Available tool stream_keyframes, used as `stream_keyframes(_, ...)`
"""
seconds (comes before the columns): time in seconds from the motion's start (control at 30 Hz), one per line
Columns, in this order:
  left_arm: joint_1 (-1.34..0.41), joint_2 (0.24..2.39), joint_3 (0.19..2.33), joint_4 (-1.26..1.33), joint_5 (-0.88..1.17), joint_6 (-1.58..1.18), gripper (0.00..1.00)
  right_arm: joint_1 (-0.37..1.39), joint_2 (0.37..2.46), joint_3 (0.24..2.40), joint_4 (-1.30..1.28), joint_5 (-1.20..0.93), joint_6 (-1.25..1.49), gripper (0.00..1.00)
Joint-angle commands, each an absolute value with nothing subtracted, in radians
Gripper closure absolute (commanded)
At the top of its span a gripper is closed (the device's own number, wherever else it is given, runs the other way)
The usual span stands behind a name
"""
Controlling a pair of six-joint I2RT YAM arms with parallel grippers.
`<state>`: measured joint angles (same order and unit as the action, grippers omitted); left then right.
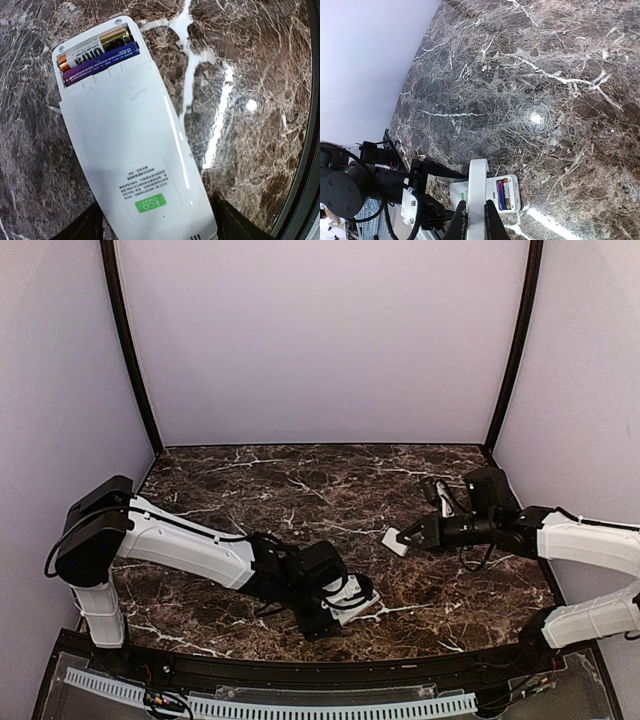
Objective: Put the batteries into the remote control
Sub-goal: Adjust the remote control without the battery cover at the center of the board, then pass from the right arm to the left
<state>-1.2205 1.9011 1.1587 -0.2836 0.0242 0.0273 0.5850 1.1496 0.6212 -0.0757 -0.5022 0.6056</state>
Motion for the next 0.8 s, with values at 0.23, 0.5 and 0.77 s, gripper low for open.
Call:
stream_keyframes(0.23, -1.224, 1.573, 1.089, -0.030, -0.014, 0.044, 0.22, 0.646, 1.031, 0.614, 0.125, -0.425, 0.816, 1.00)
stream_keyframes(0.5, -1.179, 1.468, 1.134, 0.190, 0.174, -0.181, 0.31, 0.679, 0.958, 0.640, 0.375, -0.423, 0.805, 1.00)
stream_keyframes(0.77, -1.108, 1.462, 1.179, 0.370, 0.290, -0.317, 0.46, 0.697, 0.923, 0.717, 0.550, -0.481, 0.725, 1.00)
